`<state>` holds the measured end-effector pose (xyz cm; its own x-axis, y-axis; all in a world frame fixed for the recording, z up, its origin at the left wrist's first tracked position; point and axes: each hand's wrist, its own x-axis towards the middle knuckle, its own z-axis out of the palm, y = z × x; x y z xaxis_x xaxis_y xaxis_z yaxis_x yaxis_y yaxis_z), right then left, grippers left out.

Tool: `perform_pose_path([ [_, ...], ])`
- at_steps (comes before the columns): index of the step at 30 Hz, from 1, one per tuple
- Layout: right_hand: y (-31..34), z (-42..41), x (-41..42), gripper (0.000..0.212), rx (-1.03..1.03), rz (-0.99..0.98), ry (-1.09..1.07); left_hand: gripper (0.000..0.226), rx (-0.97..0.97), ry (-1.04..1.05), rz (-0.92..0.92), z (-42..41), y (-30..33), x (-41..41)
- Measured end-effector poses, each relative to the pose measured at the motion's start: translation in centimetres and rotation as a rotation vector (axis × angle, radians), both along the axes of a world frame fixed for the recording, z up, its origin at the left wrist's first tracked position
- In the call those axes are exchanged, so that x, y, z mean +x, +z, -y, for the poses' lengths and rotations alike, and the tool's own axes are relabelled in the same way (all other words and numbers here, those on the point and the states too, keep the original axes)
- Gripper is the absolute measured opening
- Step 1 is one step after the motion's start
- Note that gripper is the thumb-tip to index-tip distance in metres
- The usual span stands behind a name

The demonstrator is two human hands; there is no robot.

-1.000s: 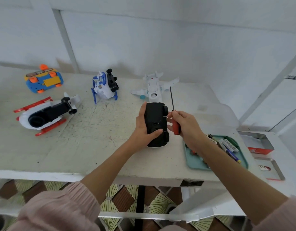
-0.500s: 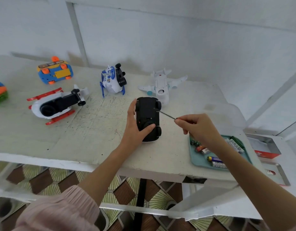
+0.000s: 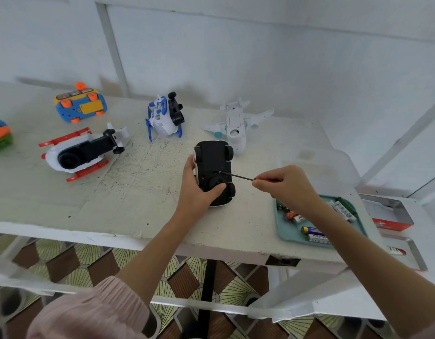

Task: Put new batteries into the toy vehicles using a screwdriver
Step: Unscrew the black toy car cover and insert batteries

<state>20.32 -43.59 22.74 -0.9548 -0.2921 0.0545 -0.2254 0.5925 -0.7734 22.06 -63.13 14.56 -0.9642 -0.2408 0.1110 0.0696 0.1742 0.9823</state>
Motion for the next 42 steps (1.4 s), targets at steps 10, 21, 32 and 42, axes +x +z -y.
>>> perform_pose_path([
  [10, -0.4, -0.6, -0.2, 0.011, 0.060, -0.079, -0.017, 0.096, -0.047, -0.043, 0.027, -0.2, -0.1, -0.6],
  [21, -1.0, -0.6, 0.4, 0.015, 0.110, -0.180, 0.008, 0.095, 0.016, -0.158, 0.113, 0.0, 0.2, -0.4],
  [32, -0.5, -0.5, 0.9, 0.013, 0.086, -0.186, 0.018, 0.090, 0.009, -0.112, -0.080, -0.3, -0.1, 0.3],
  [42, 0.1, 0.1, 0.9, 0.016, 0.146, -0.163, -0.007, 0.088, -0.049, -0.133, -0.143, -0.5, -0.4, 0.6],
])
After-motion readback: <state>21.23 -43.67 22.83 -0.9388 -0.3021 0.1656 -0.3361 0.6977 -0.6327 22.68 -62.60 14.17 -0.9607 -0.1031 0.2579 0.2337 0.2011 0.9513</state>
